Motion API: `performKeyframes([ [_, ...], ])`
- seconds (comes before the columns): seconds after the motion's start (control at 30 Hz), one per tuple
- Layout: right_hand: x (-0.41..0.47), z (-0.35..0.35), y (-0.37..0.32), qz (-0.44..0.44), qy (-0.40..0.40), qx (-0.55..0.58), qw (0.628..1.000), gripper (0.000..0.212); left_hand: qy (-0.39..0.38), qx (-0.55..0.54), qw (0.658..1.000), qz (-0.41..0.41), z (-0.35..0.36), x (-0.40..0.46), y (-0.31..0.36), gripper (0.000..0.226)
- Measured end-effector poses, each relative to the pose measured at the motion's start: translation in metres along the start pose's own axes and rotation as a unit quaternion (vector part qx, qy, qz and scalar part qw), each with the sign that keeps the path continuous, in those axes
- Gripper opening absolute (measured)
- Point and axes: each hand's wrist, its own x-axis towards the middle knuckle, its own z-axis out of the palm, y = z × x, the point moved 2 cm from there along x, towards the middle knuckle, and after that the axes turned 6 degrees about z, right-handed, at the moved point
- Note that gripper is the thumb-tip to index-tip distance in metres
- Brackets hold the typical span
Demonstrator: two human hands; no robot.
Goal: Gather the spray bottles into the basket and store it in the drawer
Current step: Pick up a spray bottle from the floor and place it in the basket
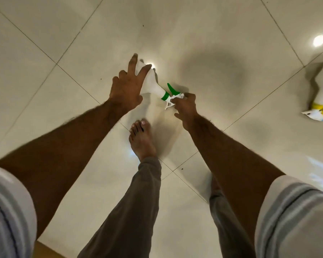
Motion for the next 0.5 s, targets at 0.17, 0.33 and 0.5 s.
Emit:
performKeyframes([
  [0.17,-0.014,-0.003,-0.008,0.032,-0.053,0.083,0.995,0.054,0.058,-0.113,0.991,-0.033,0.001,-0.010,-0.013,0.088],
  [0.33,-0.103,-0.022,-0.042,-0.044,-0.127,0.078,0.988,0.054,0.072,-0.406,0.907,-0.084,-0.027,-0.081,-0.006,0.093],
  [0.5,-0.255,-0.026,-0.079,-0.111,-0.275,0.038,0.954,0.045,0.121,-0.559,0.795,-0.201,-0.098,-0.195,0.040,0.087],
])
